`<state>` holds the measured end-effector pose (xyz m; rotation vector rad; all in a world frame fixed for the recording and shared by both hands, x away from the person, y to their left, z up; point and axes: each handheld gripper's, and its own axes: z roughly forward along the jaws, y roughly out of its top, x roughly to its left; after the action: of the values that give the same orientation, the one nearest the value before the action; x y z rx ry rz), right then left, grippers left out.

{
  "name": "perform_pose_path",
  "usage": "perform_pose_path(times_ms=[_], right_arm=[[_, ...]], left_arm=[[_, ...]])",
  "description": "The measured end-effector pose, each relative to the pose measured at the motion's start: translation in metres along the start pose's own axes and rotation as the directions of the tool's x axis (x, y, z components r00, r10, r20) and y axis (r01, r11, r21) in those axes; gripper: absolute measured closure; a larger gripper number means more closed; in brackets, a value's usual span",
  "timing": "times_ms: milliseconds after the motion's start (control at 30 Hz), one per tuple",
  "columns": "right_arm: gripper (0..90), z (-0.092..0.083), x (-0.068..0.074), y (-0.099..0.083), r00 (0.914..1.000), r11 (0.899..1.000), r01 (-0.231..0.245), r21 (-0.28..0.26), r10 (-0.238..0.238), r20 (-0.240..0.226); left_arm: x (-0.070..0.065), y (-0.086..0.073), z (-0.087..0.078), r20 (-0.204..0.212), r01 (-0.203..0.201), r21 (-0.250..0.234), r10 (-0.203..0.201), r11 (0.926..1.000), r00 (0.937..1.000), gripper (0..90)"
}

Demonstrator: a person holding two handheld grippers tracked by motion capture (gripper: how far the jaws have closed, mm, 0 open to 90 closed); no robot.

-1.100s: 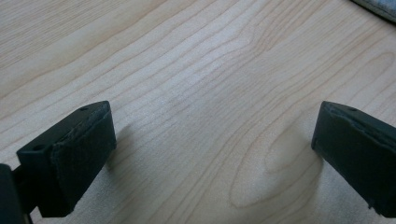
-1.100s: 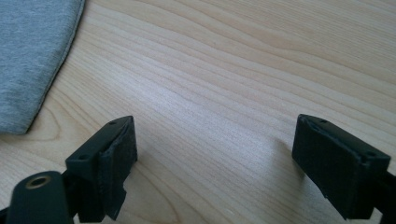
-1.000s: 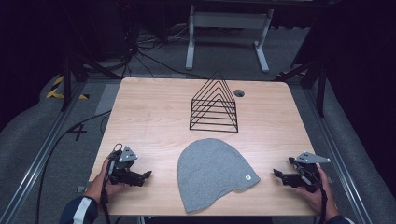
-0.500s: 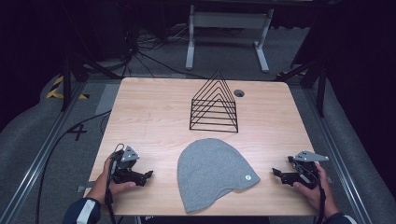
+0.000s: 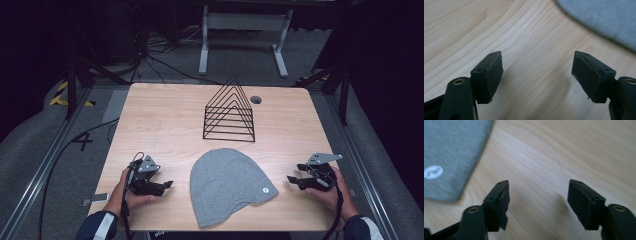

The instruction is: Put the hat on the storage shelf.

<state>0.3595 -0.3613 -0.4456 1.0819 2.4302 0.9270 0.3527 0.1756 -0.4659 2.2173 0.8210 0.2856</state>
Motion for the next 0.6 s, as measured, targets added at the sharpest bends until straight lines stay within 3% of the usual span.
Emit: perform_pose_path(times_ms=[133, 167, 233, 300, 367, 433, 500, 567, 600], right_arm=[[45.4, 0.008, 0.013, 0.024, 0.9966, 0.997, 0.075, -0.033, -0.076, -0.031], [50.7, 0.016, 0.023, 0.037, 0.9921, 0.993, 0.112, -0.045, -0.114, -0.052], [52.7, 0.019, 0.026, 0.042, 0.9897, 0.991, 0.126, -0.052, -0.129, -0.063], [58.3, 0.031, 0.039, 0.056, 0.9807, 0.983, 0.171, -0.072, -0.177, -0.083], [63.2, 0.044, 0.049, 0.068, 0.973, 0.977, 0.198, -0.075, -0.205, -0.105], [66.1, 0.053, 0.056, 0.075, 0.9683, 0.974, 0.213, -0.078, -0.221, -0.115], [68.5, 0.061, 0.061, 0.081, 0.963, 0.97, 0.231, -0.075, -0.239, -0.125], [69.2, 0.068, 0.065, 0.083, 0.9594, 0.969, 0.24, -0.06, -0.246, -0.138], [69.2, 0.07, 0.067, 0.083, 0.9573, 0.968, 0.246, -0.051, -0.251, -0.144]], left_arm=[[-0.025, 0.014, 0.003, 0.06, -0.051, -0.024, 0.053, 0.9984, 0.9968, 26.4], [-0.034, 0.017, 0.006, 0.081, -0.071, -0.027, 0.073, 0.9971, 0.994, 26.0], [-0.048, 0.022, 0.011, 0.102, -0.101, -0.02, 0.102, 0.9947, 0.9895, 25.9], [-0.059, 0.026, 0.017, 0.122, -0.125, -0.006, 0.125, 0.9921, 0.9846, 25.5], [-0.068, 0.029, 0.025, 0.12, -0.155, 0.012, 0.153, 0.9878, 0.9809, 25.3], [-0.075, 0.03, 0.03, 0.093, -0.19, 0.023, 0.188, 0.9814, 0.9778, 26.2], [-0.079, 0.03, 0.036, 0.057, -0.251, 0.053, 0.248, 0.9665, 0.9671, 26.2], [-0.078, 0.03, 0.036, 0.061, -0.265, 0.049, 0.262, 0.9631, 0.9632, 25.6], [-0.077, 0.03, 0.037, 0.053, -0.262, 0.042, 0.26, 0.9642, 0.9643, 25.3]])
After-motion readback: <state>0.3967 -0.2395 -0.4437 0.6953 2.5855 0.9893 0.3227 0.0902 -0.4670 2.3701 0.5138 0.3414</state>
